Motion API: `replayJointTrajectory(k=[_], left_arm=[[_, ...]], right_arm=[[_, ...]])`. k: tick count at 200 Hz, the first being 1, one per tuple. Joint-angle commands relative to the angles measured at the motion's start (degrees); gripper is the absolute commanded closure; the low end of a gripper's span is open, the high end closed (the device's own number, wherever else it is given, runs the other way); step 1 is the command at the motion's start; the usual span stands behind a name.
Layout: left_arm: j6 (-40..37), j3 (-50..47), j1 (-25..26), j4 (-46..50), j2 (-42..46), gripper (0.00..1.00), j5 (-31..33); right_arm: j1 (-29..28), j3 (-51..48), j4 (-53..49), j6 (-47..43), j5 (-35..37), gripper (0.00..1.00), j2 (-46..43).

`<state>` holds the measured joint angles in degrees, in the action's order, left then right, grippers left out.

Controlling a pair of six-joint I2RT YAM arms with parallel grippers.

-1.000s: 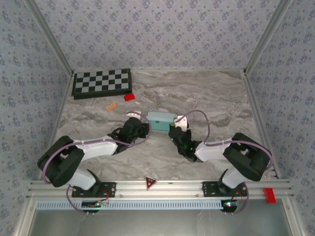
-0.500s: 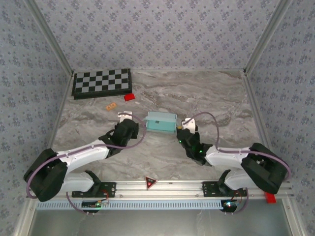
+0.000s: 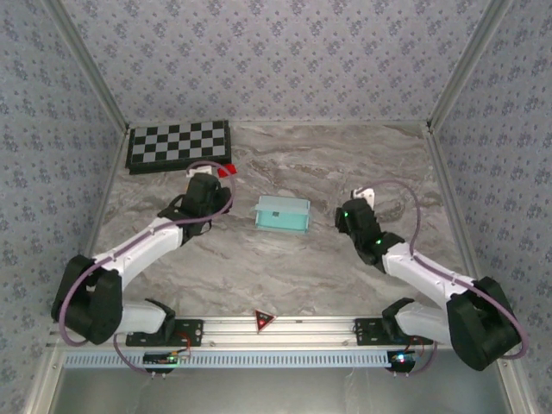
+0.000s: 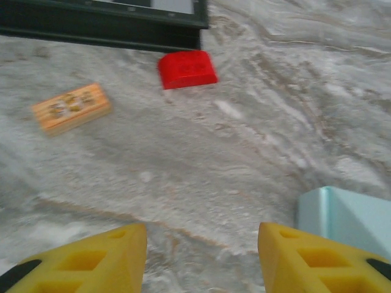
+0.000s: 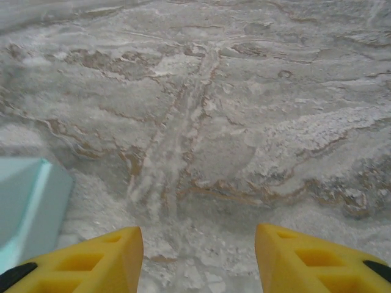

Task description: Fold the paper box

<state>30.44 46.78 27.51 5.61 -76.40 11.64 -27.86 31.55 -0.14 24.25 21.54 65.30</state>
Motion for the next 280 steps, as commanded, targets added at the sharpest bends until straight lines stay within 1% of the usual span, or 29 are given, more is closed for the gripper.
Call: replayJointTrajectory(k=[1,18,41,77,96,125,153,178,239,280], left_arm=[[-1.29,5.95,-1.37,2.70,-3.21,0.49,-14.82],[-1.43,10.28,-1.71,5.34,-6.25,0.49,-19.62],[-1.20,14.63,-1.77,7.03,-10.22,0.50,-26.30],[1.41,16.46,-1.76,6.61,-13.23,0.52,-28.70],[1.90,17.20,-1.76,6.76,-14.95,0.56,-29.88],[1.93,17.91,-1.67,6.72,-17.51,0.56,-32.01],[1.73,18.83,-1.67,6.83,-19.69,0.57,-33.33],[1.65,19.52,-1.51,6.87,-21.82,0.57,-34.64],[1.73,18.29,-1.15,7.41,-23.78,0.59,-33.37],[2.08,16.52,-0.76,6.62,-24.66,0.58,-33.61]], right_arm=[[3.65,6.30,-8.00,1.79,-14.43,0.47,0.78],[6.20,10.32,-9.40,0.81,-22.99,0.47,3.43],[7.24,15.09,-9.33,-0.25,-29.40,0.48,7.38],[7.32,20.13,-9.44,0.12,-37.08,0.48,13.67],[7.24,21.85,-9.35,0.41,-39.97,0.48,16.47],[7.13,23.38,-10.38,0.52,-41.02,0.49,19.54],[7.07,24.26,-10.14,0.01,-44.21,0.50,21.98],[6.62,24.87,-10.11,-0.12,-45.15,0.50,23.58],[6.04,24.63,-10.49,0.05,-45.09,0.51,26.97],[5.60,23.76,-9.71,0.48,-44.83,0.51,28.63]])
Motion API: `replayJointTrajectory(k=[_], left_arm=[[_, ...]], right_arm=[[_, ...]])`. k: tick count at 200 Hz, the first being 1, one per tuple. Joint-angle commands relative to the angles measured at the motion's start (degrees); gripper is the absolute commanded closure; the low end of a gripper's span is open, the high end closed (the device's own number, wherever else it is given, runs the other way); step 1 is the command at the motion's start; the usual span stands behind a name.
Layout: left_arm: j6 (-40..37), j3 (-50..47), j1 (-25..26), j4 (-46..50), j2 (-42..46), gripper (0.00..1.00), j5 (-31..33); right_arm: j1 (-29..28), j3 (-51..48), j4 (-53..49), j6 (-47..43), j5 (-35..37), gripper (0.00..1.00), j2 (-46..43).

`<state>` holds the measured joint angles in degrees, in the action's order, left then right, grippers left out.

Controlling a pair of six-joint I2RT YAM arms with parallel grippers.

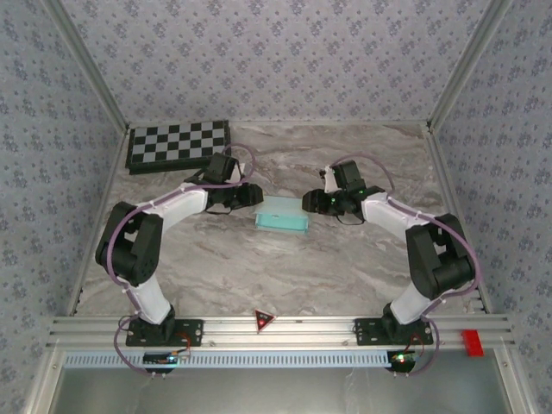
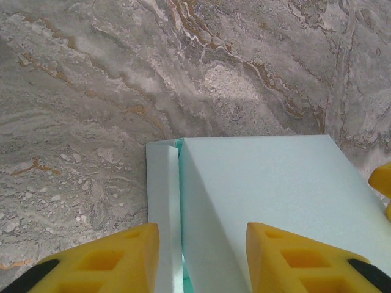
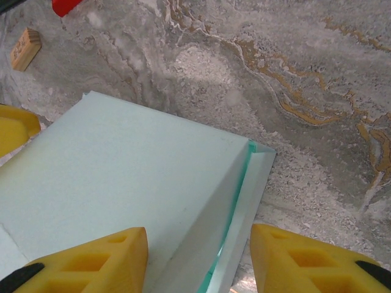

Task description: Fold the paper box

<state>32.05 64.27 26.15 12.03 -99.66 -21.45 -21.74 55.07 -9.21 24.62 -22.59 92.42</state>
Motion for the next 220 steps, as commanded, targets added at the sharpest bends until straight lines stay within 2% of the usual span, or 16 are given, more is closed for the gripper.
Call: replayJointTrajectory(k=[1,68,147,220], left_arm=[[0.46,-1.02,0.63,0.19,-1.46,0.58,-0.52],[1.50,-2.22,1.82,-1.52,-3.85,0.59,-0.70],[3.35,-4.86,3.06,-3.31,-4.08,0.62,-0.58],[8.85,-11.84,5.75,-6.93,-0.79,0.67,1.23]], right_arm=[[-0.51,0.18,-0.63,0.14,-0.70,0.51,1.56],[-0.98,-0.66,0.78,1.03,-0.22,0.53,4.65],[-1.46,0.49,1.00,0.89,-0.04,0.61,8.21],[-2.84,8.07,-6.24,-4.80,2.10,0.65,14.04]])
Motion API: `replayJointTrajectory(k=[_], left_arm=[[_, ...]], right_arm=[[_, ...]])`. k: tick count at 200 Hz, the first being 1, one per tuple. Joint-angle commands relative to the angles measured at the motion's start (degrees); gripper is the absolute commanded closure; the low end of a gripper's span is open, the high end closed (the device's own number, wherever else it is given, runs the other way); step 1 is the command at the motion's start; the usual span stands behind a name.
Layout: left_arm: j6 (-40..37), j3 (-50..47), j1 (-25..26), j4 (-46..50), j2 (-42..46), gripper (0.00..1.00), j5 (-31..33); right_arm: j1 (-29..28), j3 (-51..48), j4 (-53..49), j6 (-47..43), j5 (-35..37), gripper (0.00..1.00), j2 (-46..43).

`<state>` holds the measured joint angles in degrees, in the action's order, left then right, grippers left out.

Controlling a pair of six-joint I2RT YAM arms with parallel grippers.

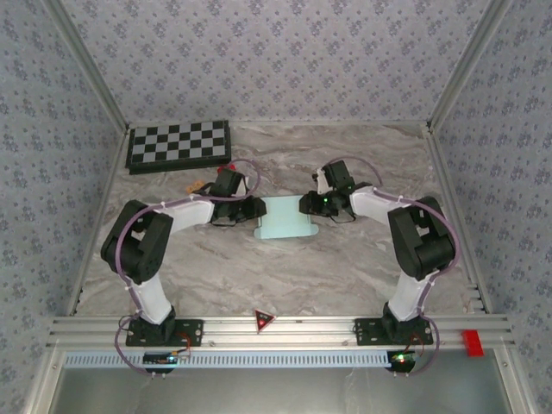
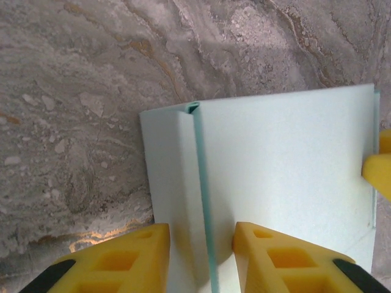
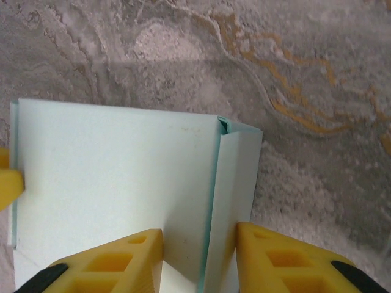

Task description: Fold the paper box

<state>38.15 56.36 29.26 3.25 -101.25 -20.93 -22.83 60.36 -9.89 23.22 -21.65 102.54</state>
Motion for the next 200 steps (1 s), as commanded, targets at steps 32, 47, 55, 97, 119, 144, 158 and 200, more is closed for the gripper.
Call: replayJointTrajectory(k=[32,47,55,97,119,144,158,200], left_arm=[[6.08,-7.94,4.43,0.43,3.39,0.67,3.43],[7.73,-9.87,5.10,-0.47,4.74,0.67,4.10],[8.77,-10.85,5.62,-0.97,5.52,0.66,4.71],[14.14,-15.32,9.33,-3.71,8.44,0.64,8.27],[16.43,-16.38,11.58,-4.21,8.87,0.63,10.55],[18.29,-17.39,13.42,-5.02,9.63,0.62,12.55],[18.47,-17.34,13.86,-4.83,10.69,0.60,13.36],[15.73,-16.08,14.07,2.37,19.01,0.53,20.48]], right_arm=[[-3.10,7.43,-9.42,-6.97,2.37,0.65,7.56],[-3.72,10.92,-11.48,-8.75,3.16,0.65,9.28],[-4.04,12.20,-12.58,-9.85,3.65,0.65,10.13],[-5.59,17.14,-15.70,-13.70,6.23,0.65,13.18],[-6.17,19.65,-16.92,-15.30,7.40,0.65,14.46],[-6.61,22.43,-18.81,-16.43,8.62,0.65,15.64],[-6.57,23.58,-19.70,-16.48,9.29,0.65,15.55],[-5.50,23.64,-19.09,-14.90,11.23,0.56,11.02]])
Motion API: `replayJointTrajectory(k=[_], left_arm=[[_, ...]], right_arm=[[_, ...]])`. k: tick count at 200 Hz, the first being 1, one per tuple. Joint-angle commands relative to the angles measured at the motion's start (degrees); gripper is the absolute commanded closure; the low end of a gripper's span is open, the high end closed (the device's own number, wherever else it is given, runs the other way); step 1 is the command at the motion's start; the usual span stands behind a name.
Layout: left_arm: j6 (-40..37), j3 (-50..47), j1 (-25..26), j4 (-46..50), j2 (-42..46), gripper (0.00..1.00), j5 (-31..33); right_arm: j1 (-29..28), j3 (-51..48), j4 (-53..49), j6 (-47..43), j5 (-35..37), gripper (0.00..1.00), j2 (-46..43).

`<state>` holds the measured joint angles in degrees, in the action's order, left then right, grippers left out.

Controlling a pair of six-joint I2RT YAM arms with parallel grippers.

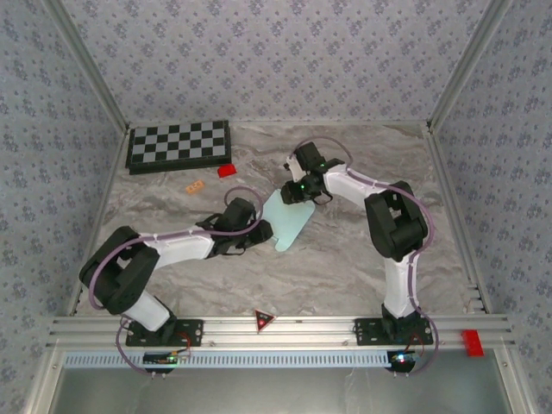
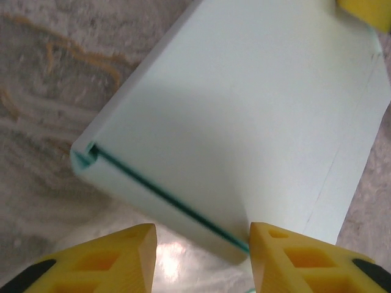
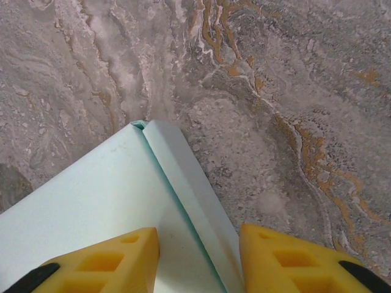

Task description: Fold the paper box

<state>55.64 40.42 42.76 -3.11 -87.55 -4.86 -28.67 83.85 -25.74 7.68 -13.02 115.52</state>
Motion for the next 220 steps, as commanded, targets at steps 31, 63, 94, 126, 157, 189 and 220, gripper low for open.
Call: replayJointTrajectory(k=[31,63,94,126,157,189,220], left_arm=[[-7.20,2.10,0.39,17.17,13.13,0.46,15.37],[-20.88,6.13,-2.60,19.76,14.40,0.29,16.91],[-31.25,7.65,-8.88,16.27,11.96,0.25,7.07],[-39.07,8.92,-13.03,11.34,8.12,0.24,-1.86],[-43.11,12.46,-15.88,9.57,1.71,0.26,-11.54],[-43.24,15.55,-16.40,8.12,-4.35,0.29,-16.65],[-41.65,17.05,-16.44,7.44,-9.34,0.31,-19.74]], right_arm=[[2.37,-2.94,-0.25,3.20,2.64,0.52,-8.18],[4.04,-9.52,3.35,6.13,3.20,0.52,-15.55],[5.49,-20.63,8.19,8.24,3.23,0.52,-24.23],[7.30,-30.95,10.92,12.64,4.11,0.51,-33.03],[7.52,-39.69,14.10,15.93,4.12,0.51,-40.31],[7.40,-47.14,16.43,19.69,4.52,0.51,-46.44],[6.82,-51.97,18.16,22.66,5.13,0.52,-51.26]])
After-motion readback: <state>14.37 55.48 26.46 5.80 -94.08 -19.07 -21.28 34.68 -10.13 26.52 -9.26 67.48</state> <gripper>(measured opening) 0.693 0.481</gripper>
